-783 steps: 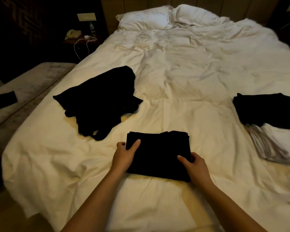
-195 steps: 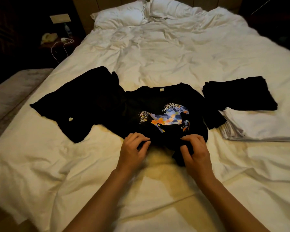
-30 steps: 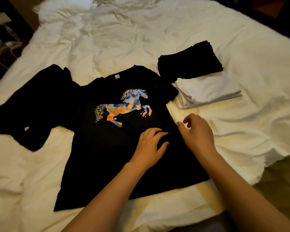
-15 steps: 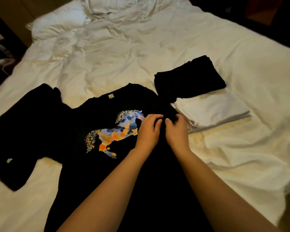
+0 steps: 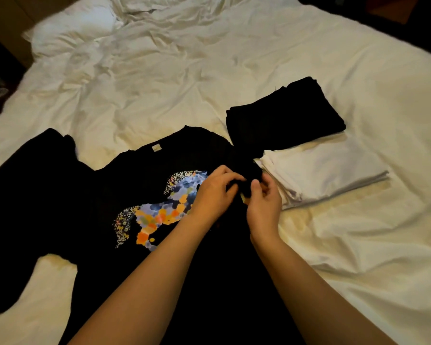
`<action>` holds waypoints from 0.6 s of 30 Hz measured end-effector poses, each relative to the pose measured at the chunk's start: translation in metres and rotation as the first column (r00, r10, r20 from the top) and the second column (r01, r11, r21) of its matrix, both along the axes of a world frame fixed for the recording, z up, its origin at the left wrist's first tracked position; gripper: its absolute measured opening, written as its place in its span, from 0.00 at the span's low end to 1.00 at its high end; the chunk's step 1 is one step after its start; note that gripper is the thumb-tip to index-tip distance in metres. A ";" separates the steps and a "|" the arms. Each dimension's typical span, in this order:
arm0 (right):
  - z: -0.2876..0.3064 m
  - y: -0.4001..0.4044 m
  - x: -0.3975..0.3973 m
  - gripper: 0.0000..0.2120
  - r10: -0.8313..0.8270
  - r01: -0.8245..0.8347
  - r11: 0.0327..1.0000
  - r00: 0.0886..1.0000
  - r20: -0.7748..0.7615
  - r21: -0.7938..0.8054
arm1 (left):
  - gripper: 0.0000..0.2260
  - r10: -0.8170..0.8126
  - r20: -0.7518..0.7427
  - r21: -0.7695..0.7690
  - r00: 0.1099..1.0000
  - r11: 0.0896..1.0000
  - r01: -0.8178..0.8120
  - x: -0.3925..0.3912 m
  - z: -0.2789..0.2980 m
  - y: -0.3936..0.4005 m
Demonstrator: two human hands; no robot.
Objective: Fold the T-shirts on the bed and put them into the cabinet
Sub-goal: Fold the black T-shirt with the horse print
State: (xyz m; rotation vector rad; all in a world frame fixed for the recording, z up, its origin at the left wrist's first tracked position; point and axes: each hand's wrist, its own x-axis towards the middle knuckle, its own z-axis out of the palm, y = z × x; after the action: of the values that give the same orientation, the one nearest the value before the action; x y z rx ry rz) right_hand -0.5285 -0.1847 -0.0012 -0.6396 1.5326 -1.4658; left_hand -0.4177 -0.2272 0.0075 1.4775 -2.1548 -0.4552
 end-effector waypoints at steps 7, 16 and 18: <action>0.016 0.006 -0.009 0.16 0.050 -0.099 0.969 0.976 -0.210 -0.227 | 0.06 0.072 -0.178 -0.107 0.981 0.990 -0.092 0.013 0.039 -0.024; 0.043 -0.034 -0.036 0.05 0.288 -0.361 0.931 0.816 -0.502 -0.054 | 0.05 0.158 -0.210 -0.032 0.965 0.985 -0.168 0.000 0.085 -0.055; 0.050 -0.038 -0.042 0.04 0.271 -0.348 0.934 0.834 -0.480 -0.078 | 0.07 0.174 -0.111 -0.086 0.978 0.979 -0.184 -0.005 0.094 -0.063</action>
State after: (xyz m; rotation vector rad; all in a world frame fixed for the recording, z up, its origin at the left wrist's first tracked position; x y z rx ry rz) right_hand -0.5702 -0.2226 0.0484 -1.3550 1.5687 -1.2439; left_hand -0.4223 -0.2898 0.1011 1.5432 -1.9159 -0.3513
